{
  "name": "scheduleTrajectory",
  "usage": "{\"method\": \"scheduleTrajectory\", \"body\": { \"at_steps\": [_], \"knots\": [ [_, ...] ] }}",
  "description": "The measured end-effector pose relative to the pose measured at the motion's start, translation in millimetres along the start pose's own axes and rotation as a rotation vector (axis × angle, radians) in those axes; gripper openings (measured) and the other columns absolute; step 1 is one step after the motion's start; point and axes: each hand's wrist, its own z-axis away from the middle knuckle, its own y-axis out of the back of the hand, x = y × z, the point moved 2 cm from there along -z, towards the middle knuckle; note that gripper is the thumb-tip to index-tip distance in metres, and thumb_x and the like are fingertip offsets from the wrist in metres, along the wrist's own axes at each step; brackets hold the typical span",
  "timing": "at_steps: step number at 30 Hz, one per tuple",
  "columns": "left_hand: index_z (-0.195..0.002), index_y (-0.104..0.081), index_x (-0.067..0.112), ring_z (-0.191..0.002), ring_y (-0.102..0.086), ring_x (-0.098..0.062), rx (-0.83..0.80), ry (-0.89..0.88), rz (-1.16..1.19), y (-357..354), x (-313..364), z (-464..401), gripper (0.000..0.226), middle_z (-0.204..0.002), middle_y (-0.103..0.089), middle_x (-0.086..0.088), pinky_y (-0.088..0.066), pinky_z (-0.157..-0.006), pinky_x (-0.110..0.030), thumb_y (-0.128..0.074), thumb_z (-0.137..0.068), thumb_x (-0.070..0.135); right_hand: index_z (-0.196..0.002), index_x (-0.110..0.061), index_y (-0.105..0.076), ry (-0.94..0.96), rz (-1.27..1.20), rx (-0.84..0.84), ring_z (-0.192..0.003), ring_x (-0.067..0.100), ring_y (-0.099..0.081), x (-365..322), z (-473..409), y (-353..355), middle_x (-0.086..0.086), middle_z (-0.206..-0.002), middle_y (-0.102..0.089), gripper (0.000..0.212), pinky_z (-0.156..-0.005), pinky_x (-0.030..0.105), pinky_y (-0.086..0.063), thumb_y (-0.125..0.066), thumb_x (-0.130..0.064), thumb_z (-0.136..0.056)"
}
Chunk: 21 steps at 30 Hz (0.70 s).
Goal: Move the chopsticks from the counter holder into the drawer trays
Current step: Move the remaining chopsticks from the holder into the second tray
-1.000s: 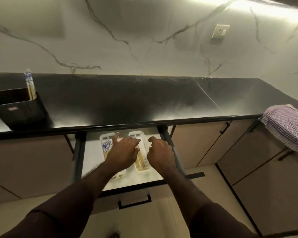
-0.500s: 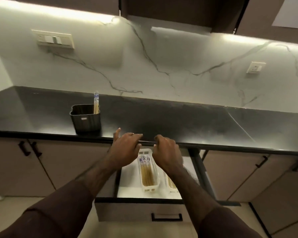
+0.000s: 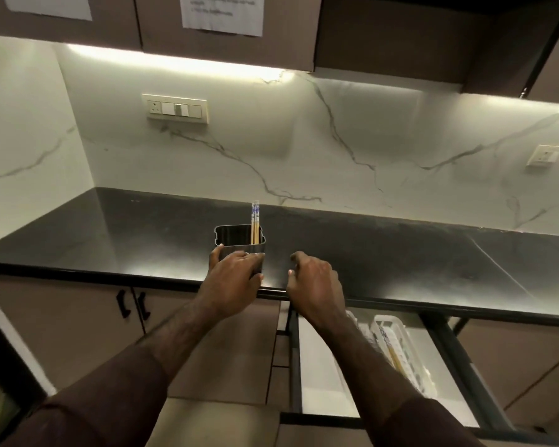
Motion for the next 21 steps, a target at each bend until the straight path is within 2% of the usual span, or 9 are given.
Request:
{"method": "scheduleTrajectory", "body": {
  "at_steps": [4, 8, 15, 21],
  "knots": [
    [-0.128, -0.058, 0.019, -0.125, -0.055, -0.019, 0.009, 0.010, 0.013, 7.3, -38.3, -2.6, 0.038, -0.125, -0.066, -0.001, -0.007, -0.115, -0.051, -0.062, -0.091, 0.025, -0.123, -0.017, -0.059, 0.013, -0.025, -0.004, -0.076, 0.007, -0.059, -30.5, -14.7, -22.0, 0.001, -0.103, -0.068, 0.028, -0.063, 0.020, -0.049, -0.057, -0.020, -0.095],
    [-0.135, -0.053, 0.021, -0.131, -0.050, -0.016, -0.013, 0.072, -0.002, 4.3, -70.9, -5.4, 0.043, -0.134, -0.062, 0.001, -0.004, -0.116, -0.048, -0.058, -0.094, 0.030, -0.120, -0.017, -0.060, 0.043, -0.032, -0.036, -0.078, 0.009, -0.063, -49.8, -30.4, -43.3, 0.001, -0.101, -0.068, 0.025, -0.070, 0.028, -0.058, -0.056, -0.019, -0.096],
    [-0.136, -0.051, 0.023, -0.130, -0.050, -0.013, -0.026, 0.112, -0.037, -8.0, -115.7, -24.7, 0.044, -0.129, -0.065, 0.004, -0.005, -0.116, -0.046, -0.057, -0.093, 0.030, -0.119, -0.015, -0.062, 0.071, -0.073, -0.060, -0.085, 0.013, -0.067, -60.7, -73.8, -87.5, 0.003, -0.105, -0.070, 0.026, -0.072, 0.027, -0.058, -0.060, -0.020, -0.094],
    [-0.139, -0.050, 0.024, -0.132, -0.047, -0.009, -0.050, 0.142, -0.086, -34.7, -151.7, -70.2, 0.045, -0.133, -0.062, 0.006, -0.005, -0.117, -0.045, -0.054, -0.095, 0.034, -0.119, -0.015, -0.063, 0.046, -0.124, -0.083, -0.086, 0.016, -0.069, -48.0, -127.8, -129.1, 0.005, -0.103, -0.071, 0.028, -0.075, 0.034, -0.060, -0.062, -0.020, -0.092]
  ]
}}
